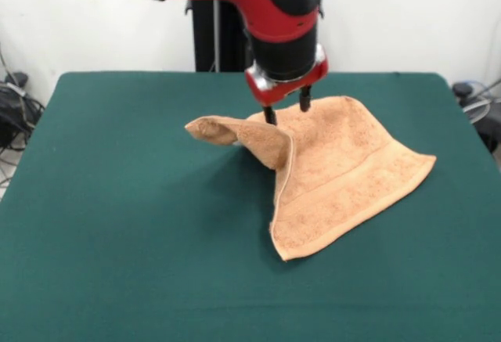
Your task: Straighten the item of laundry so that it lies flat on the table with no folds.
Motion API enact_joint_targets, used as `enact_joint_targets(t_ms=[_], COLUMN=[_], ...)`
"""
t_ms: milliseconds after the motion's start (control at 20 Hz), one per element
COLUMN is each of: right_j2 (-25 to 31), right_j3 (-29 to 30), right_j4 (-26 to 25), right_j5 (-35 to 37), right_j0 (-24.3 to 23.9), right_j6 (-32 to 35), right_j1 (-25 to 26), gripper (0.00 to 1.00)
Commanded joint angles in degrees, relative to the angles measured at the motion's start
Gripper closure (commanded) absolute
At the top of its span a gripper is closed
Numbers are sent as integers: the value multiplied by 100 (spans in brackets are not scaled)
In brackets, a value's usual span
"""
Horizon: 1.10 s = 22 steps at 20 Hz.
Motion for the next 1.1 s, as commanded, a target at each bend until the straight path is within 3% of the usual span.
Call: enact_joint_targets(t_ms=[50, 750, 1100], right_j2=[669, 836, 508], right_j3=[515, 545, 125], right_j4=[288, -31, -154], right_j5=[-622, -1003, -303], right_j0=[-269, -520, -240], right_j6=[644, 529, 545], right_j1=[320, 240, -162], gripper=[0, 0, 0])
